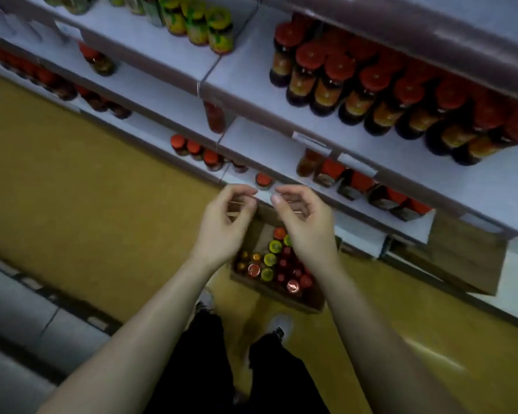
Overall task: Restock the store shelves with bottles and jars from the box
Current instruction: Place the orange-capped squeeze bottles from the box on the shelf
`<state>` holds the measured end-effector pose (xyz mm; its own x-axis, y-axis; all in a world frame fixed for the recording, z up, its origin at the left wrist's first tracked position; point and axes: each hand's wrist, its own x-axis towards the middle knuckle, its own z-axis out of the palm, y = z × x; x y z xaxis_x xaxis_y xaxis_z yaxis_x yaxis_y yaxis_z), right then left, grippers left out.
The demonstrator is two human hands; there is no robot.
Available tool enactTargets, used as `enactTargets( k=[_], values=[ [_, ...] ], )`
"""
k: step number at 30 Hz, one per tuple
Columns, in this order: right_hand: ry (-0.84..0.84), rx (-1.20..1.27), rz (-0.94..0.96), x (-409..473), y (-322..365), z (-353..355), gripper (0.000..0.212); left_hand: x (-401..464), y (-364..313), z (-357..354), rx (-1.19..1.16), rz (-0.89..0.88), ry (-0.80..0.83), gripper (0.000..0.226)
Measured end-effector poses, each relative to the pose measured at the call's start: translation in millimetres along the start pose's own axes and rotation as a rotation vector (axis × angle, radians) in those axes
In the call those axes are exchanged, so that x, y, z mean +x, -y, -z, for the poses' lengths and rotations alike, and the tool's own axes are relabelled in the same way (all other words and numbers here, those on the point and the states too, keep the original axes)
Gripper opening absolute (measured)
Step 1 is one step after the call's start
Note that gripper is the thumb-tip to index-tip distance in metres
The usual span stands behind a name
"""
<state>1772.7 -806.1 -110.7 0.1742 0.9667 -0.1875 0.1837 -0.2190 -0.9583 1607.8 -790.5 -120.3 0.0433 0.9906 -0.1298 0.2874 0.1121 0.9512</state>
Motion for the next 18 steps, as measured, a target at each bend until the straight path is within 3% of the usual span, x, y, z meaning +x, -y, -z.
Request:
enactTargets(
  k=[10, 18],
  values=[
    [0.198, -0.290, -0.187, 49, -267, -29, 0.024, 32, 265, -97, 0.245, 0.172, 0.177, 0.015],
    [0.329, -0.399, -0.182, 74, -487, -87, 0.019, 62, 459, -154, 0.482, 0.210, 0.389, 0.022]
  ],
)
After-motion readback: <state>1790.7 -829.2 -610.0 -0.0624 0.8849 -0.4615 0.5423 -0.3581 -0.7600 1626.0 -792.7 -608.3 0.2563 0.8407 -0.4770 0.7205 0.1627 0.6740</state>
